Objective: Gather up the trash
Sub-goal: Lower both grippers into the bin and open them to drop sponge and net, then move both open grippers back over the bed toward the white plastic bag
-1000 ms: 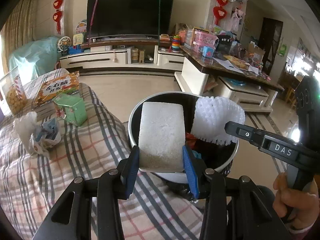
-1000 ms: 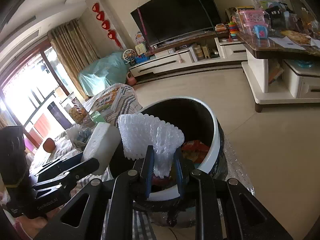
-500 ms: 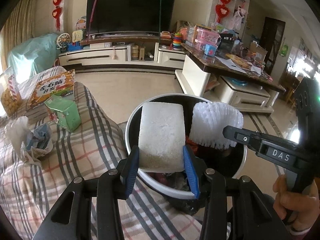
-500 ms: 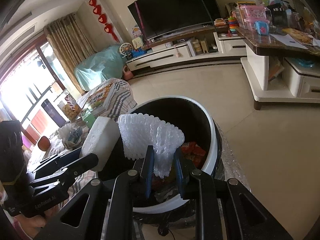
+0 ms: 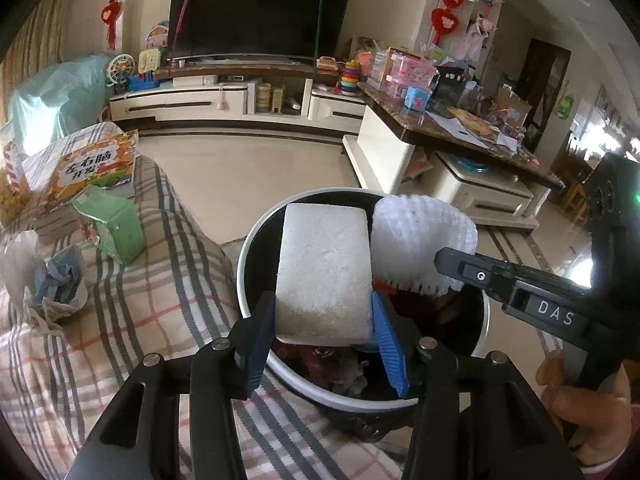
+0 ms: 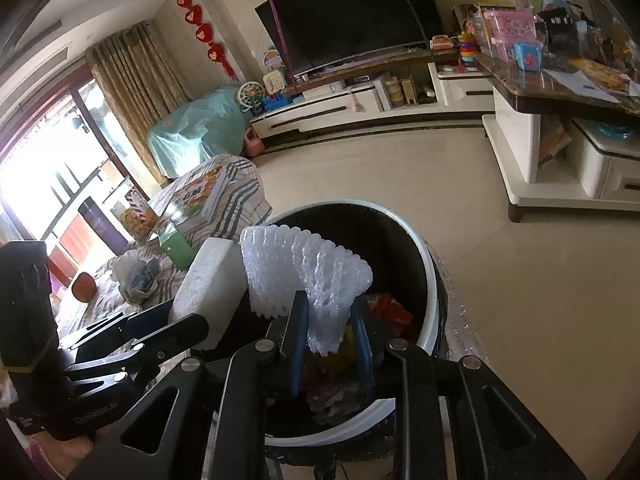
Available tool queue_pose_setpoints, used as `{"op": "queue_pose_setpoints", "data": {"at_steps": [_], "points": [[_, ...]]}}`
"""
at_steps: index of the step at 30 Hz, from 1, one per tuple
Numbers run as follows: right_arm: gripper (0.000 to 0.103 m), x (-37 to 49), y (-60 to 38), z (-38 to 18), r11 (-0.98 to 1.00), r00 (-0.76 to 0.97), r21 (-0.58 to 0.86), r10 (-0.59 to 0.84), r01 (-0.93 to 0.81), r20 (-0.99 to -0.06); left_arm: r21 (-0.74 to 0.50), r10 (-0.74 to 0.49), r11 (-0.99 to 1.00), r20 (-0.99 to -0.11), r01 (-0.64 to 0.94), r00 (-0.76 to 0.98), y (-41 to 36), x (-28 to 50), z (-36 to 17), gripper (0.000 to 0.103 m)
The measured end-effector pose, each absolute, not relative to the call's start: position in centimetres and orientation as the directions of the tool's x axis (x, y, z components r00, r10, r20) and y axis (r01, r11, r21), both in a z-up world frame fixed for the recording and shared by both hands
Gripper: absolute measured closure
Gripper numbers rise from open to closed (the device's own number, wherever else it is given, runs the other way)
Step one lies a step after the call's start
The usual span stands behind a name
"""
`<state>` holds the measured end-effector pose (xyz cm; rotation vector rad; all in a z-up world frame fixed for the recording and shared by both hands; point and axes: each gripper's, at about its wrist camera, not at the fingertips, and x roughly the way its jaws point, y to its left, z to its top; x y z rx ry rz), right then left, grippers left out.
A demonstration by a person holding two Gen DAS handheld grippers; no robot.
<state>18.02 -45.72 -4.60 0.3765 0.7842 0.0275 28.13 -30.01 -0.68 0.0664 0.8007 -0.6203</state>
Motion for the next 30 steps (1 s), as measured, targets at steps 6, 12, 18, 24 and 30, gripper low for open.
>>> {"op": "queue_pose_setpoints", "data": {"at_steps": [6, 12, 18, 24, 30], "points": [[0.036, 17.4, -45.9, -4.1, 0.929, 0.726, 0.351, 0.159, 0.12, -0.669, -0.184, -0.488, 0.833, -0.688, 0.521, 0.537, -28.8, 27.6, -0.9, 0.044], [0.025, 16.8, -45.5, -3.5, 0.917, 0.744, 0.381, 0.174, 0.117, -0.646, -0.203, -0.472, 0.855, -0.688, 0.478, 0.552, -25.9, 26.3, -1.4, 0.041], [0.017, 16.2, -43.2, -3.0, 0.912, 0.753, 0.402, 0.209, 0.08, -0.624, -0.209, -0.429, 0.891, -0.679, 0.402, 0.596, -21.6, 24.2, -1.7, 0.038], [0.014, 16.2, -40.1, -3.3, 0.915, 0.739, 0.402, 0.25, 0.03, -0.626, -0.219, -0.371, 0.926, -0.683, 0.309, 0.629, -17.1, 22.4, -2.2, 0.037], [0.01, 16.5, -37.0, -3.7, 0.91, 0.716, 0.413, 0.301, -0.019, -0.63, -0.227, -0.329, 0.944, -0.681, 0.238, 0.654, -13.3, 20.5, -1.8, 0.037]]}}
